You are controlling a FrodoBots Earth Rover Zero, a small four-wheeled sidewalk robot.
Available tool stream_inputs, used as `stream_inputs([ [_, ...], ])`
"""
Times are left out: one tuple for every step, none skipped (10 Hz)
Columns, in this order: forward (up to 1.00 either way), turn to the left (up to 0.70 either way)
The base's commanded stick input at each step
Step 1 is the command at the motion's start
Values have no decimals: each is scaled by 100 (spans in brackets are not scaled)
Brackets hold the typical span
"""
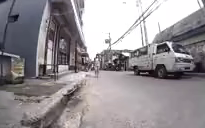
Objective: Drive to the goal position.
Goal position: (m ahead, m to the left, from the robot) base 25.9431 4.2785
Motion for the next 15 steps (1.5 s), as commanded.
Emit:
stream_inputs([
  [100,0],
  [100,0],
  [100,0],
  [100,27],
  [100,27],
  [100,27],
  [100,0],
  [100,0],
  [36,0],
  [0,0],
  [0,0],
  [0,0],
  [0,0],
  [0,0],
  [0,0],
])
